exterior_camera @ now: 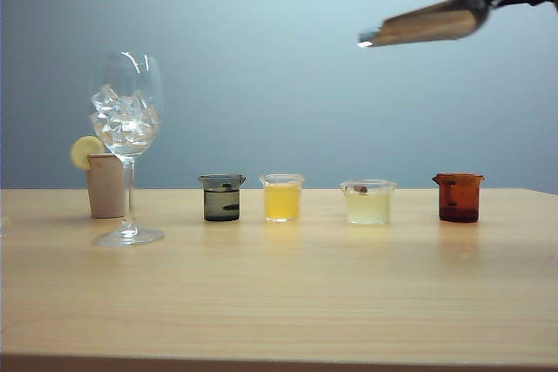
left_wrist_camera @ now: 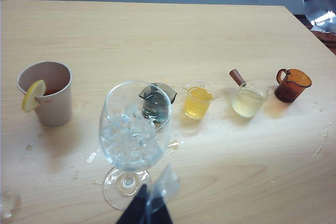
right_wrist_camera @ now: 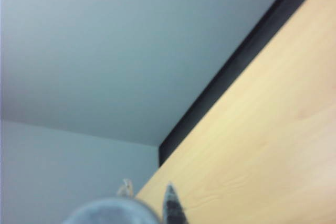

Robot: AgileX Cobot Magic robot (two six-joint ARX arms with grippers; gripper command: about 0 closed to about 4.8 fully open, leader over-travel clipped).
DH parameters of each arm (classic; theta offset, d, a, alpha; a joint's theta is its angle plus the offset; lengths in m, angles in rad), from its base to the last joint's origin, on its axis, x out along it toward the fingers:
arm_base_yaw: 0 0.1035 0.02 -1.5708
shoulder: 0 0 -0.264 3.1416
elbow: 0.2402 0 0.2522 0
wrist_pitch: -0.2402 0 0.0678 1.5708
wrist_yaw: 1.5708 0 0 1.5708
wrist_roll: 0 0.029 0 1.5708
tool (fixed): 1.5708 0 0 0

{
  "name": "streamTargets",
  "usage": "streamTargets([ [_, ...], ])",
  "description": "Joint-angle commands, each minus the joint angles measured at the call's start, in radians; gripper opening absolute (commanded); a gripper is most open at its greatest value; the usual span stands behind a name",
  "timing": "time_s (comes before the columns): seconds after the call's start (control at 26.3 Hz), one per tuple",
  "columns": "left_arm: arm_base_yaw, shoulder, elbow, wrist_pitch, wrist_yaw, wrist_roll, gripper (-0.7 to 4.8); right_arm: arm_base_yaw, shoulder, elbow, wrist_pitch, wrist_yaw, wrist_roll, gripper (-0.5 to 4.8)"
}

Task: Pick up the ice scoop on the desk filled with ice cubes, pour the ice into the goblet, and finally put the scoop back on the table.

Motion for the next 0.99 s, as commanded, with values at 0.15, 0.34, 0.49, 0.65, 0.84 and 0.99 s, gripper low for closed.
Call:
streamTargets([
  [0.15,0.001,-0.002,0.003,0.021,-0.003,0.000,-0.05,-0.082,-0.008,0.006,-0.055,-0.060,-0.064,-0.05],
  [0.34,0.002,-0.001,0.003,0.021,-0.003,0.000,-0.06,-0.165,-0.009,-0.027,-0.055,-0.097,-0.074,-0.05],
  [0.49,0.001,-0.001,0.003,0.021,-0.003,0.000,-0.05,-0.213,-0.009,-0.080,-0.046,-0.134,-0.074,-0.05],
  [0.65,0.001,-0.001,0.003,0.020,-0.003,0.000,-0.05,-0.278,-0.009,-0.175,0.007,-0.185,-0.070,-0.05],
  [0.84,0.001,-0.001,0.003,0.020,-0.003,0.000,-0.05,-0.369,-0.009,-0.245,0.042,-0.226,-0.069,-0.05],
  [0.99,0.001,-0.001,0.003,0.020,-0.003,0.000,-0.05,-0.424,-0.008,-0.256,0.043,-0.222,-0.078,-0.05],
])
